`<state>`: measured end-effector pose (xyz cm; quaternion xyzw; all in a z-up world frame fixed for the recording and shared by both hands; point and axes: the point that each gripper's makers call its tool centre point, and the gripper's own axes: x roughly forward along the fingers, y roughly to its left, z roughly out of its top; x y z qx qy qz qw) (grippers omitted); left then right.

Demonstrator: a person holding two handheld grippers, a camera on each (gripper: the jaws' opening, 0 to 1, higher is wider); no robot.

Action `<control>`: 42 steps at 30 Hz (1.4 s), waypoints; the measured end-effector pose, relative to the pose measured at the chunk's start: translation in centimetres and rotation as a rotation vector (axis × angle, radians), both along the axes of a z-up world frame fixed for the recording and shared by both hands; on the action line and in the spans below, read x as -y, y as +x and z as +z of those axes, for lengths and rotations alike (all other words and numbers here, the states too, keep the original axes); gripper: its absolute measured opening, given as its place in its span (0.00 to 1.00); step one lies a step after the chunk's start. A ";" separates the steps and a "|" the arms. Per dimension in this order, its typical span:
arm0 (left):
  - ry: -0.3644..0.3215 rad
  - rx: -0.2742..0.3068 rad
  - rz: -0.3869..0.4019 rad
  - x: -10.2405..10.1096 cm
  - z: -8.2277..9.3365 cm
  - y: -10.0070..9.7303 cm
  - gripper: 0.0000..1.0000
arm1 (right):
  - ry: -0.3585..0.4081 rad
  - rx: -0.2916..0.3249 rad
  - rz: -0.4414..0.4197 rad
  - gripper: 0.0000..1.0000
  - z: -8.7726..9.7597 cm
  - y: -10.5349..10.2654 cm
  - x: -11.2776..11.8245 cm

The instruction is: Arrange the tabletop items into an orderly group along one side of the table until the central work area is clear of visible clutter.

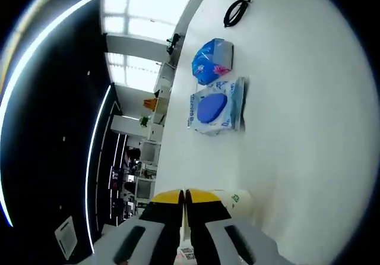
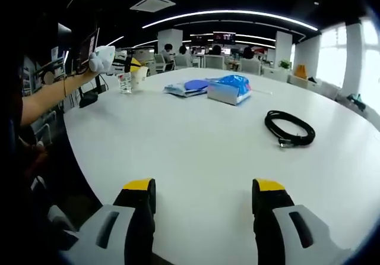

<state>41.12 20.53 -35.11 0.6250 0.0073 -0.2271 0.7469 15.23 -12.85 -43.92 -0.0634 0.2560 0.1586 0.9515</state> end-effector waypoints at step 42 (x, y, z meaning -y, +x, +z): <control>0.106 0.231 0.026 0.2 -1.3 -1.3 0.01 | -0.008 -0.012 0.003 0.63 -0.3 0.3 -0.1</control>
